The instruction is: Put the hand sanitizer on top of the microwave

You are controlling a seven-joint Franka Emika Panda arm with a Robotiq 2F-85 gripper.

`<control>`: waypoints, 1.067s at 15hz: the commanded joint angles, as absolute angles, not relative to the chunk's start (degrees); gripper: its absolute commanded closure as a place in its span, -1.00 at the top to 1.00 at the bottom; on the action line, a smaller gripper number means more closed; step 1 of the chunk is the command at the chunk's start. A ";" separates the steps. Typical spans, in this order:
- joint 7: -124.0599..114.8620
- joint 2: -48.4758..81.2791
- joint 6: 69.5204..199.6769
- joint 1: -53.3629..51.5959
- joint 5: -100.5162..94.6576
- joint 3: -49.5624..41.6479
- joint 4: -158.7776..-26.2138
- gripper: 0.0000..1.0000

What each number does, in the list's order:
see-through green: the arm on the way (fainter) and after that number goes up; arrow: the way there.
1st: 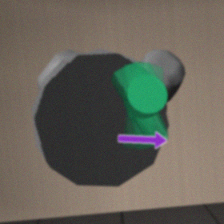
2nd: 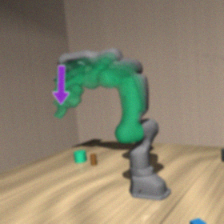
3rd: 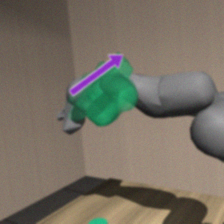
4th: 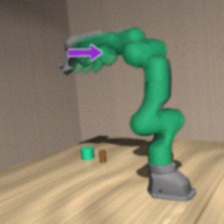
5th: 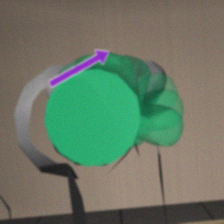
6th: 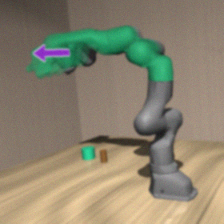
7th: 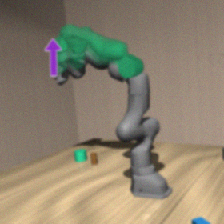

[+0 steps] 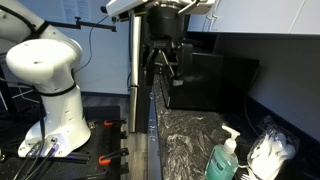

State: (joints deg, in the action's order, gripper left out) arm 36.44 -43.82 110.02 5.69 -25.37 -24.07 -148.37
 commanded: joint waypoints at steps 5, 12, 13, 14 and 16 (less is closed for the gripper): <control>63.61 -37.06 120.56 3.90 -18.25 -36.60 -144.32 1.00; 90.17 -24.73 118.64 2.32 -11.37 -42.79 -134.64 1.00; 93.12 -22.33 118.64 2.16 -9.84 -43.55 -132.95 1.00; 95.53 -20.12 118.55 2.37 -8.52 -44.00 -131.37 1.00; 99.48 -16.07 118.88 2.78 -5.39 -44.38 -128.85 1.00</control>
